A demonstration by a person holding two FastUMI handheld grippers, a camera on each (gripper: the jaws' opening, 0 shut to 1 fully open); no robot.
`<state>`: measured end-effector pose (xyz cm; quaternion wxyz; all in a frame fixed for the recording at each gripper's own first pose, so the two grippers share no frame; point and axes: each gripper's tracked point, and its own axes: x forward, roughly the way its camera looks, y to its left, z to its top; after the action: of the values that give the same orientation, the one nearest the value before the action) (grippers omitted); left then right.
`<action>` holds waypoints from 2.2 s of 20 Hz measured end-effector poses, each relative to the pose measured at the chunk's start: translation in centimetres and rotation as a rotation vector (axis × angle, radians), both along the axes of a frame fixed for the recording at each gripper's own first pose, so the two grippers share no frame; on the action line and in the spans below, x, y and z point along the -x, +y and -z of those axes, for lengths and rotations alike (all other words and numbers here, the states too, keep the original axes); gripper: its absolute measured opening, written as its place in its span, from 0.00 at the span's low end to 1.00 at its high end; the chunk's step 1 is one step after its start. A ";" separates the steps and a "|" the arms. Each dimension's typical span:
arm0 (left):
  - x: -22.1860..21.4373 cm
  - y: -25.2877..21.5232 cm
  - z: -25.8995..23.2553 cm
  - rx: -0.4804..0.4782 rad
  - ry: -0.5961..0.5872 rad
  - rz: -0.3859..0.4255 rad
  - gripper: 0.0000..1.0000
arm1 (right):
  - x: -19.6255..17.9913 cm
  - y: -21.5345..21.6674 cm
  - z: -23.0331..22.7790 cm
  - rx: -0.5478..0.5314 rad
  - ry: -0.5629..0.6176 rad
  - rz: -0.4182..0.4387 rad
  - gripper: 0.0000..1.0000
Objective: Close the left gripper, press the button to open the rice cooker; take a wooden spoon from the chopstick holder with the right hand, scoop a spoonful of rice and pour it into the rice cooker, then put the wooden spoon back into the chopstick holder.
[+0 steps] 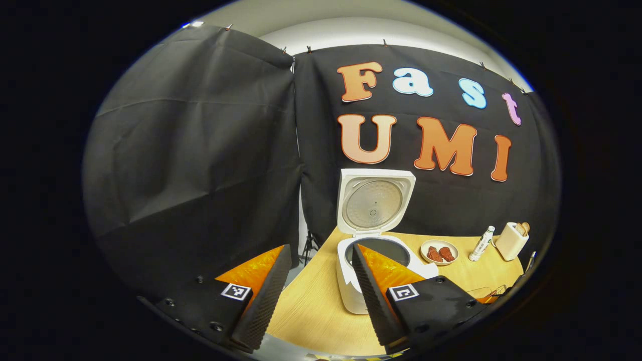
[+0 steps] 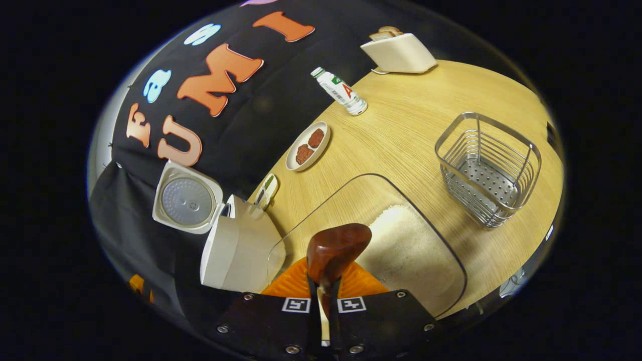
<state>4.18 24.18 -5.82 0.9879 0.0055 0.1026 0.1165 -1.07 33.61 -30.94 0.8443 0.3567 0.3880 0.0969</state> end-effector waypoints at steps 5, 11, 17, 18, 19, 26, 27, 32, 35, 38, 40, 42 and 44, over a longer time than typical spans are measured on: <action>-0.6 -1.2 -0.2 0.016 -0.010 0.030 0.84 | -0.5 -1.4 -2.6 -0.125 0.028 0.081 0.05; -1.3 -2.5 -1.3 0.009 -0.038 0.063 0.84 | -1.5 -3.3 -7.3 -0.224 -0.001 0.154 0.05; -2.2 -3.3 -1.9 0.021 -0.063 0.078 0.87 | -2.5 -4.4 -10.3 -0.266 0.001 0.199 0.05; -2.4 -3.4 -1.9 0.023 -0.066 0.082 0.84 | -2.6 -4.4 -10.7 -0.270 0.005 0.200 0.06; -2.4 -3.5 -1.9 0.025 -0.068 0.088 0.84 | -2.8 -4.2 -11.1 -0.274 0.009 0.198 0.06; -2.7 -3.4 -1.0 0.031 -0.060 0.106 0.87 | -5.2 -0.5 -15.7 -0.322 -0.016 0.139 0.05; -2.8 -3.4 -0.7 0.032 -0.057 0.114 0.84 | -5.7 0.4 -16.3 -0.332 -0.016 0.128 0.05; -3.0 -3.9 0.3 0.024 -0.033 0.166 0.87 | -8.8 4.8 -20.2 -0.354 -0.065 0.070 0.05; -2.9 -4.0 0.4 0.018 -0.034 0.191 0.84 | -10.8 7.8 -22.7 -0.387 -0.082 0.047 0.05; -2.8 -4.4 0.1 -0.003 -0.039 0.212 0.87 | -13.0 11.1 -24.5 -0.395 -0.101 0.028 0.05; -2.8 -4.6 0.0 -0.017 -0.040 0.226 0.84 | -14.0 13.5 -25.3 -0.395 -0.109 0.010 0.05; -2.8 -4.5 0.0 -0.024 -0.035 0.221 0.84 | -15.0 15.8 -26.2 -0.394 -0.116 -0.006 0.05; -2.7 -4.7 0.0 -0.023 -0.035 0.224 0.84 | -15.8 17.9 -27.2 -0.373 -0.153 -0.022 0.05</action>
<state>6.84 19.51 -5.85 0.9962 0.0265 0.0828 0.0064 14.76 51.55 -3.72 0.7895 0.4943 0.3020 0.2030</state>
